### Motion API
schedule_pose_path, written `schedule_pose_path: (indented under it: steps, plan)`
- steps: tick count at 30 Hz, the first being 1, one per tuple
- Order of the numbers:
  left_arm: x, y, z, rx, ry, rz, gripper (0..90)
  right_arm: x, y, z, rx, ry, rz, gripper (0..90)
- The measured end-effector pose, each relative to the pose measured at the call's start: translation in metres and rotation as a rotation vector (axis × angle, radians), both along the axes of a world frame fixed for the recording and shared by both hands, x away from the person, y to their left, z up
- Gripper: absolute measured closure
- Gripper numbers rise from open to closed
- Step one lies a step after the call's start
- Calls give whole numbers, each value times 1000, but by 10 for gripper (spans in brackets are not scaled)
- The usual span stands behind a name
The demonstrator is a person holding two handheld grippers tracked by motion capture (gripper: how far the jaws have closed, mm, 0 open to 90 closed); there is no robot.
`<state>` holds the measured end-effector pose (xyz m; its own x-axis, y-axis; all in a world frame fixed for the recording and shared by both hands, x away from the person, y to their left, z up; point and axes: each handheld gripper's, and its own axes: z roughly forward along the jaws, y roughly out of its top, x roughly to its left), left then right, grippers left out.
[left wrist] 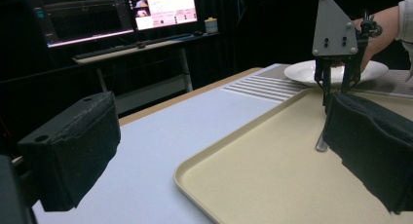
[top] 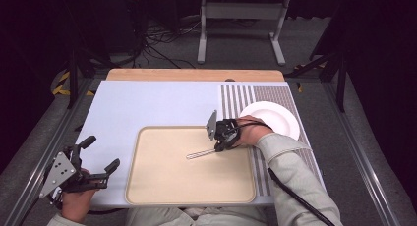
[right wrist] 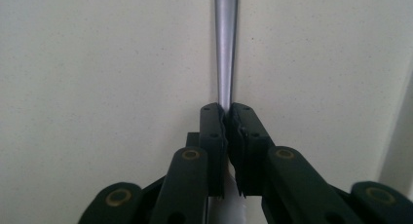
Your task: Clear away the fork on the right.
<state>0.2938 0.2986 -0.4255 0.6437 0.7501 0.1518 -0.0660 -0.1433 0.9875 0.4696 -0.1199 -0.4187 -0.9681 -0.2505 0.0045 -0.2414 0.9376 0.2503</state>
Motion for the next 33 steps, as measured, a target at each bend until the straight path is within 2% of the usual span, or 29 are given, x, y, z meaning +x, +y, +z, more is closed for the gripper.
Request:
schedule_pose_path:
  steps: [5,7,9,12,18,20,25,33]
  plan:
    - [0,0,0,0,-1,1,12,-2,-1,6,34,8,1,806]
    - [0,0,0,0,-1,1,12,-2,0,7,40,9,0,816]
    - [0,0,0,2,-2,2,11,-4,2,14,76,-4,-2,895]
    - [0,0,0,1,-1,1,12,-6,5,19,113,-11,-8,900]
    - [0,0,0,-1,-1,1,12,-7,15,23,154,-23,-41,900]
    - [0,0,0,0,-4,2,12,-5,18,22,161,-27,-48,900]
    - [0,0,0,0,-2,2,12,-3,26,17,145,-38,-67,900]
    - [0,0,0,1,1,2,12,0,37,6,154,-17,-84,900]
